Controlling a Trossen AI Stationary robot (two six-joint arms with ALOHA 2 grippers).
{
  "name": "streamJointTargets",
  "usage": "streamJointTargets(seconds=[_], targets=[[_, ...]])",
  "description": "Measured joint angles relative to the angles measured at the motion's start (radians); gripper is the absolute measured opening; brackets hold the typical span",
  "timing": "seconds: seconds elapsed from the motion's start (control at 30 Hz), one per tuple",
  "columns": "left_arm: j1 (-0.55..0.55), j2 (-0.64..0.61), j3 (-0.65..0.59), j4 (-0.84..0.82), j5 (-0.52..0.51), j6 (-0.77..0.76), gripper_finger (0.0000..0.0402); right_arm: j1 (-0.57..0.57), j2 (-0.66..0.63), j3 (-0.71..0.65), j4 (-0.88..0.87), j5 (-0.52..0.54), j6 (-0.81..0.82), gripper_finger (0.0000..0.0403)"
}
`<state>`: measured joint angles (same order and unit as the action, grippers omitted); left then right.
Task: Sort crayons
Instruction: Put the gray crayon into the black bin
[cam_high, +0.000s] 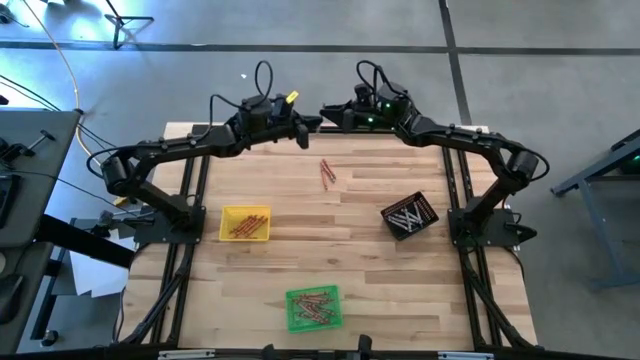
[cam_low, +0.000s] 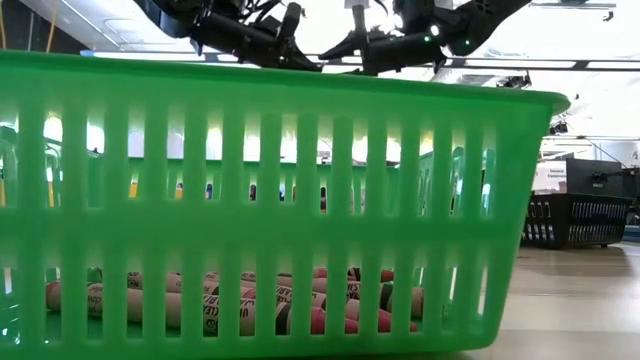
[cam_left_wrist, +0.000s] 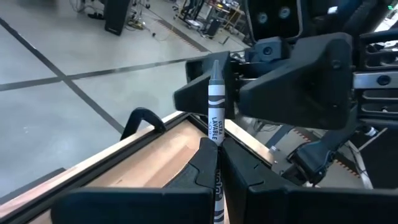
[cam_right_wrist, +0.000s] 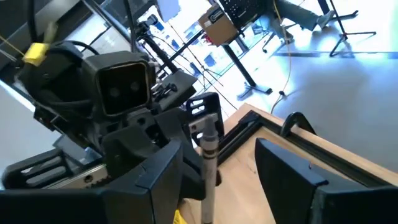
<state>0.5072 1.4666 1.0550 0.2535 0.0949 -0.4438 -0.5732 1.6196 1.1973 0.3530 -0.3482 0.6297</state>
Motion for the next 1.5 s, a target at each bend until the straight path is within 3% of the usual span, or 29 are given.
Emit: streamJointTargets(seconds=[0.2,0.73,0.97,1.3,1.4,1.5], targets=[[0.0,0.0,0.0,0.003,-0.001,0.0,0.0,0.003,0.0,0.0,0.004,0.0,0.002,0.0186],[-0.026,0.0,0.0,0.006,-0.001,0.0,0.0,0.019,0.0,0.0,0.012,0.001,0.0,0.0082],[-0.031,0.0,0.0,0.005,-0.018,-0.005,0.0004,0.019,0.0,0.0,0.014,0.0,-0.009,0.001],[-0.028,0.0,0.0,0.008,-0.098,-0.013,0.0062,-0.01,-0.01,0.0,-0.043,0.004,0.0,0.0004],[-0.023,0.0,0.0,0.008,-0.098,0.016,0.0084,-0.041,-0.031,0.0,-0.124,0.004,-0.015,0.0003],[-0.023,0.0,0.0,0.006,-0.096,0.018,0.0101,-0.072,-0.067,0.0,-0.312,-0.01,-0.063,0.0002]])
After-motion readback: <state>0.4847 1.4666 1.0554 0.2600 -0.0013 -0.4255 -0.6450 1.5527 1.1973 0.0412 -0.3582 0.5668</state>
